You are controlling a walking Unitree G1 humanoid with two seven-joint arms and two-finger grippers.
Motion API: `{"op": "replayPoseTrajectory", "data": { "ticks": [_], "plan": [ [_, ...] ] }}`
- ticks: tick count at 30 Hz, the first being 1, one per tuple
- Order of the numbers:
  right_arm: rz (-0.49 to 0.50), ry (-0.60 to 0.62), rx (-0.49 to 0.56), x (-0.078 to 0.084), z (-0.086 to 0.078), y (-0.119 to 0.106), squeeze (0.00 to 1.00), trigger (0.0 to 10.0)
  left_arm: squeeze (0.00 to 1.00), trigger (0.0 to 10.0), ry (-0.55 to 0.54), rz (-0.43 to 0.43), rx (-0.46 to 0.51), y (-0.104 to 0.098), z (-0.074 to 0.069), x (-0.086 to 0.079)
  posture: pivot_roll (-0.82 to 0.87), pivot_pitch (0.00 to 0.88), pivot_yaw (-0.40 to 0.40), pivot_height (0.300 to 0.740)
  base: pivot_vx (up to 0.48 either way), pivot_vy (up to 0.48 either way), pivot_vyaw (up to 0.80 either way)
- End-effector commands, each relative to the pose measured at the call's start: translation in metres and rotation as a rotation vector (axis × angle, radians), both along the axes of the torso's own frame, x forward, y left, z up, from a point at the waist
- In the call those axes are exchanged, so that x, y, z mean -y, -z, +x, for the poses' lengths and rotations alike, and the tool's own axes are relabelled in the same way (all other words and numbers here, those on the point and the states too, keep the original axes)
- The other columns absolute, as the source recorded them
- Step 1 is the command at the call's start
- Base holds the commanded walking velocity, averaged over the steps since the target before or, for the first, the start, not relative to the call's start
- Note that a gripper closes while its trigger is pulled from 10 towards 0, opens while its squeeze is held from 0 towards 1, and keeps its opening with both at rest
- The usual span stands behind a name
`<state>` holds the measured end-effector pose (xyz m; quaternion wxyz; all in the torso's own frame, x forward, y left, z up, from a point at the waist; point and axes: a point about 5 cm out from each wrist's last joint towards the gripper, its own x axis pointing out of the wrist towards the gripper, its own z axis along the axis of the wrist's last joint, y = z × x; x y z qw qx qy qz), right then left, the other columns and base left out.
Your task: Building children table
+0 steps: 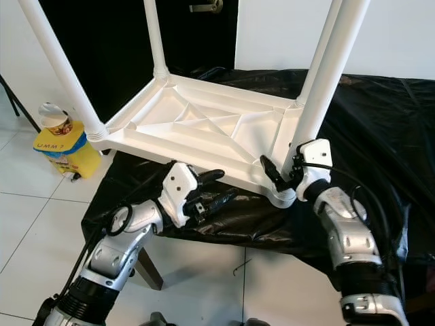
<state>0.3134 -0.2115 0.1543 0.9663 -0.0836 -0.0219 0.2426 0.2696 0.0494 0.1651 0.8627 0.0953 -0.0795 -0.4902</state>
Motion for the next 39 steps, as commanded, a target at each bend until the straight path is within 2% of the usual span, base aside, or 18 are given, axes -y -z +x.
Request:
{"op": "replayPoseTrajectory", "data": {
  "ticks": [1,10,11,14,20,28,38,39],
  "plan": [
    [0.001,-0.071,-0.052,-0.004,0.001,0.003,0.0,10.0,0.0,10.0,-0.046,0.002,0.01,-0.002,0.002,-0.002,-0.02,0.017,-0.02,0.74,0.0,0.0,0.0],
    [-0.055,-0.244,-0.161,0.011,-0.006,0.004,0.0,10.0,0.0,10.0,-0.062,0.007,0.005,0.001,-0.002,-0.005,0.01,0.019,-0.028,0.74,0.0,0.0,0.0],
    [-0.086,-0.302,-0.19,0.022,-0.009,0.004,0.0,10.0,0.0,10.0,-0.062,0.0,0.002,-0.001,-0.004,-0.003,0.03,0.017,-0.016,0.74,0.0,0.0,0.0],
    [-0.108,-0.337,-0.221,0.033,-0.009,0.006,0.0,10.0,0.0,10.0,-0.054,-0.002,0.003,-0.003,-0.004,-0.002,0.03,0.016,-0.012,0.74,0.0,0.0,0.0],
    [-0.129,-0.38,-0.262,0.037,-0.005,0.013,0.0,10.0,0.0,10.0,-0.059,0.011,0.012,-0.005,-0.001,-0.007,0.05,0.026,-0.007,0.74,0.0,0.0,0.0],
    [-0.12,-0.357,-0.287,0.04,0.003,0.018,0.0,10.0,0.0,10.0,-0.07,0.01,0.01,-0.005,-0.001,-0.007,0.05,0.026,-0.017,0.74,0.0,0.0,0.0],
    [-0.104,-0.381,-0.279,0.03,0.01,0.024,0.0,9.9,0.0,10.0,-0.074,0.007,0.019,-0.007,-0.001,-0.006,0.07,0.018,-0.023,0.74,0.0,0.0,0.0],
    [-0.105,-0.377,-0.27,0.029,0.013,0.023,0.0,5.5,0.0,10.0,-0.076,0.009,0.022,-0.008,0.0,-0.007,0.09,0.013,-0.023,0.74,0.0,0.0,0.0]
  ]
}}
